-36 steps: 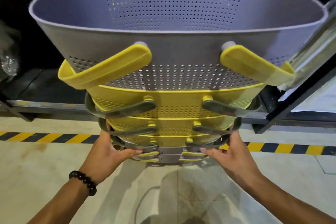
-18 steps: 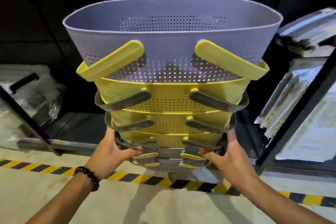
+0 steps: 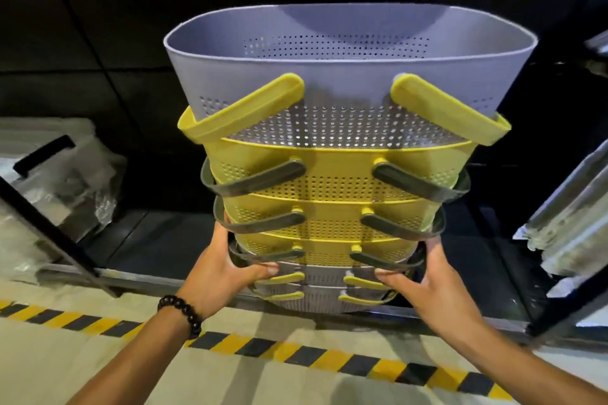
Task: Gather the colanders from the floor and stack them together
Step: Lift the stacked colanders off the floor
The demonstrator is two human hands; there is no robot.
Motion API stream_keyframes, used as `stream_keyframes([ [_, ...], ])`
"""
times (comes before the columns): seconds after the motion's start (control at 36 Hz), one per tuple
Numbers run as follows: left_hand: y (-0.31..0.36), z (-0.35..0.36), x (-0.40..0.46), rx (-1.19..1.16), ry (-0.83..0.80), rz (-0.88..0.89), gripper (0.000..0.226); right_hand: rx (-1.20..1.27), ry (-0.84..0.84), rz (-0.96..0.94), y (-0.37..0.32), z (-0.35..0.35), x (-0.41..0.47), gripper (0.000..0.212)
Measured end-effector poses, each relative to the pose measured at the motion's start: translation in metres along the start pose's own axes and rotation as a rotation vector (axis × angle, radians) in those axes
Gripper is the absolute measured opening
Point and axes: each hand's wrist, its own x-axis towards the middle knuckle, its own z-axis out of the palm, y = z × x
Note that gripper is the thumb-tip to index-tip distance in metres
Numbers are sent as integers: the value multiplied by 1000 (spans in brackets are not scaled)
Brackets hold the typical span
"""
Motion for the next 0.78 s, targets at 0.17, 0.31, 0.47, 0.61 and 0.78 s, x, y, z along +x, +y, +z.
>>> stream_keyframes([
  [0.17, -46, -3, 52, -6, -10, -6, 113, 42, -13, 44, 24, 40, 45, 82],
  [0.31, -79, 5, 92, -22, -42, 11, 112, 48, -3, 32, 44, 58, 76, 79],
  [0.47, -103, 20, 129, -54, -90, 29, 110, 55, 13, 42, 65, 68, 106, 83],
  [0.61, -115, 30, 148, -78, -93, 26, 112, 19, 7, 13, 79, 68, 125, 90],
  [0.78, -125, 35, 167, -88, -91, 32, 112, -30, 13, -47, 84, 68, 148, 88],
])
